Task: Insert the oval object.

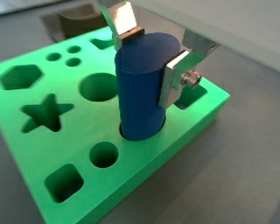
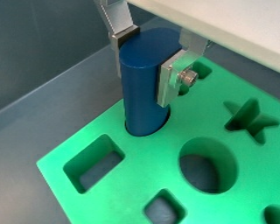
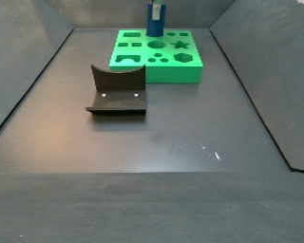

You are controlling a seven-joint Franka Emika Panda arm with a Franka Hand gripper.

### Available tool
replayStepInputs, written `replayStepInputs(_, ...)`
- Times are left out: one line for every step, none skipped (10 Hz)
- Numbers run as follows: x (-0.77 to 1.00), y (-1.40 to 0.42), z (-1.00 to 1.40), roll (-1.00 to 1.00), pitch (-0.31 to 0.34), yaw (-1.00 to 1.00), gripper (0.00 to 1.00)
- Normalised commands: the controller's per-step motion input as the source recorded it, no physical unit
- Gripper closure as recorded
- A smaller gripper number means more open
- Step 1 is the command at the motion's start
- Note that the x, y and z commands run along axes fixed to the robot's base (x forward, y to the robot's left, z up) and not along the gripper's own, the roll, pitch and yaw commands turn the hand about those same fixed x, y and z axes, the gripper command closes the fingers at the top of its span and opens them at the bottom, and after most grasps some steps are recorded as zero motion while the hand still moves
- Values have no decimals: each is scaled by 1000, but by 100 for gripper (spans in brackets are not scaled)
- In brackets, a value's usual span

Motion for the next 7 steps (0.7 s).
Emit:
replayStepInputs(14, 0, -320, -129, -67, -354, 100)
replayStepInputs(31, 0, -351, -77, -30, -214, 100)
replayStepInputs(146, -94, -340, 0, 0, -223, 100)
replayStepInputs(171, -254, -371, 67, 0, -271, 100)
replayStepInputs(183, -229, -417, 120, 0, -283, 100)
replayStepInputs(169, -229, -414, 166, 10, -286, 100)
replayStepInputs(111, -257, -369, 201, 4, -246, 100)
